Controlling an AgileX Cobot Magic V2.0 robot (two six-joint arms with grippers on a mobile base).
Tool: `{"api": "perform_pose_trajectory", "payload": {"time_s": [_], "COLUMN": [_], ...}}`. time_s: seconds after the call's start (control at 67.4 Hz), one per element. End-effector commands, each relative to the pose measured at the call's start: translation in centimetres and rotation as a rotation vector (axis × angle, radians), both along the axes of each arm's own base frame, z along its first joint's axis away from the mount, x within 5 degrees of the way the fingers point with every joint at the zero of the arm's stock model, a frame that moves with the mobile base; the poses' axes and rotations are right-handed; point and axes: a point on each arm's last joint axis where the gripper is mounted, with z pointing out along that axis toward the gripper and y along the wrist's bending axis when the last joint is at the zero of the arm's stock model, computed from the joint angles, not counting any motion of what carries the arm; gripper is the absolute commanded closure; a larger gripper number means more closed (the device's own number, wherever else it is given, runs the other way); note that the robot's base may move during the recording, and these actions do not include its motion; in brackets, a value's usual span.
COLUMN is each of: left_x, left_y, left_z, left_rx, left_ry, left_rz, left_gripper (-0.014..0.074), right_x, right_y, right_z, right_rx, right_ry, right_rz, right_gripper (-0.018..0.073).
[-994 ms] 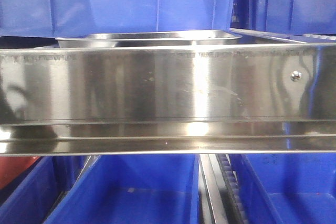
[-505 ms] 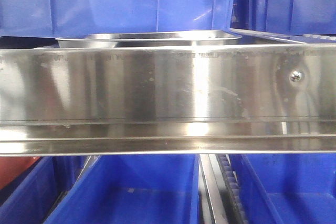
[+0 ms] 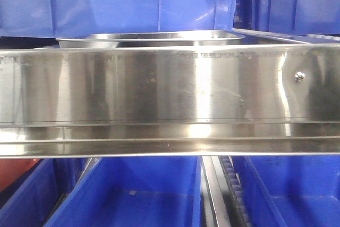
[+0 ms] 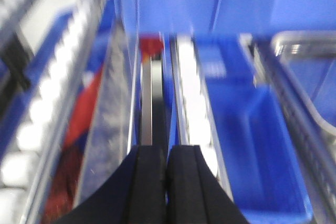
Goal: Stack silver trays without gaps
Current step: 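Lower both grippers down onto opposite rims of the silver tray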
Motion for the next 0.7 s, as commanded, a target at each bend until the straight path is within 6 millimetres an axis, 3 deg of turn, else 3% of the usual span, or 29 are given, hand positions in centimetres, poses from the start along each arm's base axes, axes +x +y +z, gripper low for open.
{"api": "perform_pose_trajectory", "payload": {"time_s": [0.0,0.163,0.237,0.401,0.534,0.683], "left_x": [0.8,2.1,3.0,6.3,9.3,12.6], "left_y": [-0.1,-0.3,-0.6,-1.8,-3.7,-7.5], "left_z": [0.0,-0.3,-0.5,0.3,0.9,1.3], "left_rx": [-0.011,-0.056,-0.084,-0.114,-0.141,-0.082], "left_ry": [0.000,-0.002,0.077,0.126,0.155,0.201], "left_rz": [0.001,0.000,-0.001,-0.018,0.004,0.005], "left_gripper": [0.0605,0.0605,0.0608,0.0613,0.0613,0.0613], "right_x": [1.4,4.1,5.0,7.8,10.2,12.6], "right_y": [0.0,0.1,0.5,2.1,4.8,9.0], "right_z": [-0.2,-1.6,-2.2,-2.8,-3.1,-2.6], "right_rx": [0.001,0.020,0.068,0.136,0.071,0.067], "right_ry": [0.014,0.059,0.114,0.179,0.203,0.232], "right_rz": [-0.003,-0.002,0.006,-0.050,-0.055,0.015], "right_gripper": [0.0574,0.0574,0.0575,0.0575,0.0575,0.0575]}}
